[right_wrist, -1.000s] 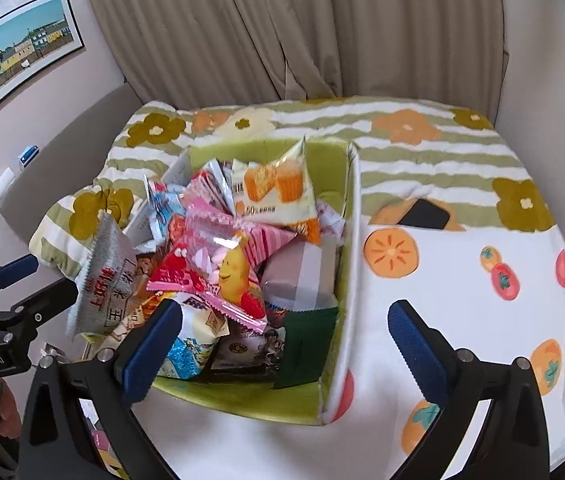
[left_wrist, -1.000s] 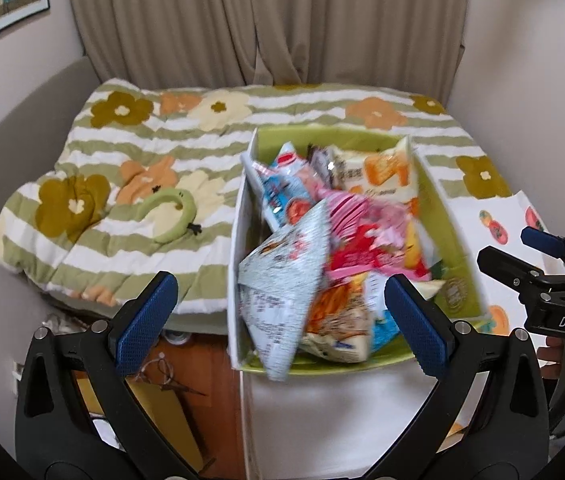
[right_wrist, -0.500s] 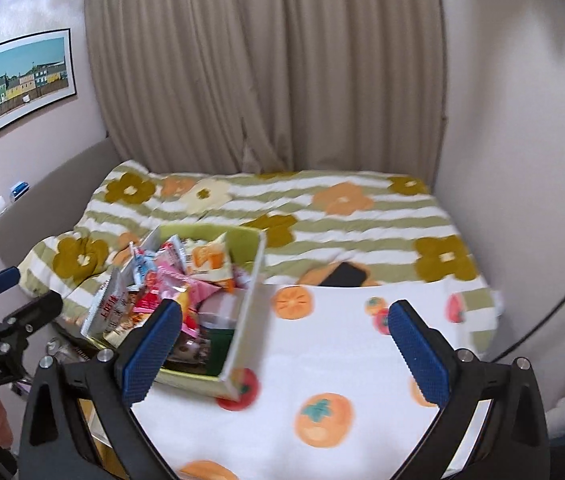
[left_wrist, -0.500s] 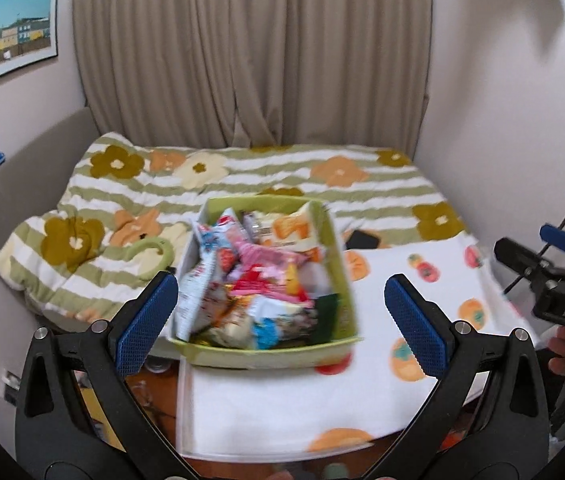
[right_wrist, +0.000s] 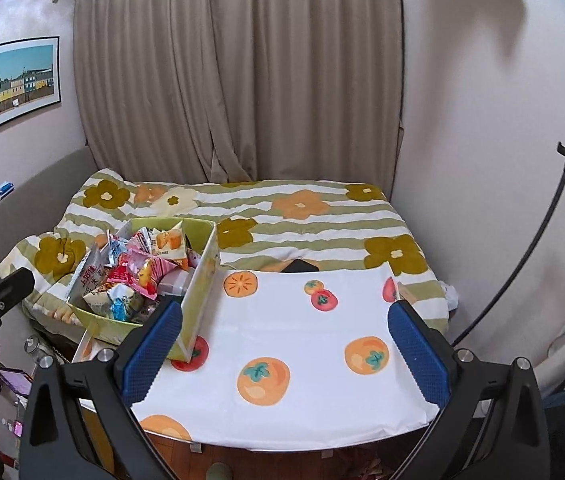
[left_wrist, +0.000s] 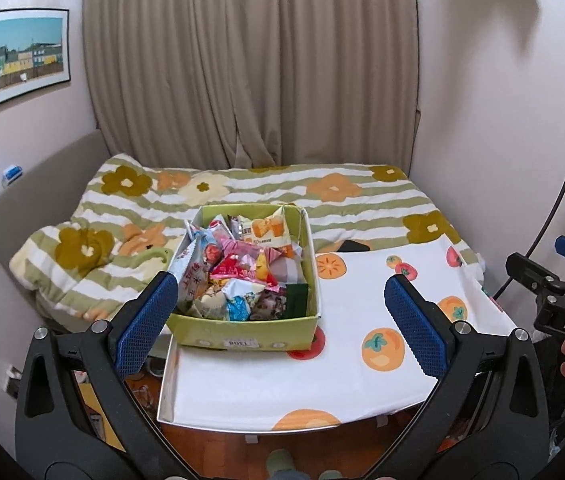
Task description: Organize snacks
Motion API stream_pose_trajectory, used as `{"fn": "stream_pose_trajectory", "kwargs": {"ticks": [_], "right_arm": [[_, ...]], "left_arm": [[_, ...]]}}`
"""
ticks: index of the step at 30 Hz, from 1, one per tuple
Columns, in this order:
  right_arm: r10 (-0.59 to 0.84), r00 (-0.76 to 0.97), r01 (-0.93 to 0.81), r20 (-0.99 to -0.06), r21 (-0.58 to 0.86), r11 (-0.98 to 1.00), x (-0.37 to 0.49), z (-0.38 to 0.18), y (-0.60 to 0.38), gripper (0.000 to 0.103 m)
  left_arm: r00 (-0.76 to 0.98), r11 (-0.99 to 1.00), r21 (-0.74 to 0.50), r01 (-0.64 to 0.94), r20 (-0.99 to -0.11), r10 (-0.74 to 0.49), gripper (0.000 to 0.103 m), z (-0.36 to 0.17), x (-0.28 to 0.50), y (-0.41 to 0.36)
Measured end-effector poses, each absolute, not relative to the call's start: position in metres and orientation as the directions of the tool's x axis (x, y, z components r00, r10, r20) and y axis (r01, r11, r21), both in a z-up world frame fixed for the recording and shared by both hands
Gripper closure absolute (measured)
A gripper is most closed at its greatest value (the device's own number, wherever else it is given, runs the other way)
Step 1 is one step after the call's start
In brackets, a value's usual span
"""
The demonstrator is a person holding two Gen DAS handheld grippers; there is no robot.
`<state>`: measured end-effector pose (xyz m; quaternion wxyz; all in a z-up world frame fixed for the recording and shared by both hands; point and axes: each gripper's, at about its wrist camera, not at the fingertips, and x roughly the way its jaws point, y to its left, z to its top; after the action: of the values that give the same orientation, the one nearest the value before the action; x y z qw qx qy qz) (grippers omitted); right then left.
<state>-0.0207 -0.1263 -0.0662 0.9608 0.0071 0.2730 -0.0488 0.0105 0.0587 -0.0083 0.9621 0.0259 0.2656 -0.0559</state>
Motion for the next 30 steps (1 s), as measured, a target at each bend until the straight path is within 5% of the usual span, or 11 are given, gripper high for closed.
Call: {"fn": "stream_pose_trajectory", "kwargs": {"ticks": [30], "right_arm": [[-0.09, 0.852, 0.107, -0.515, 0.003, 0.994, -0.021, -0.064, -0.139, 0.001]], "left_arm": [[0.859, 0.992, 0.038, 0.12, -0.506, -0.085, 0.0, -0.005, 0.009, 0.038]]}}
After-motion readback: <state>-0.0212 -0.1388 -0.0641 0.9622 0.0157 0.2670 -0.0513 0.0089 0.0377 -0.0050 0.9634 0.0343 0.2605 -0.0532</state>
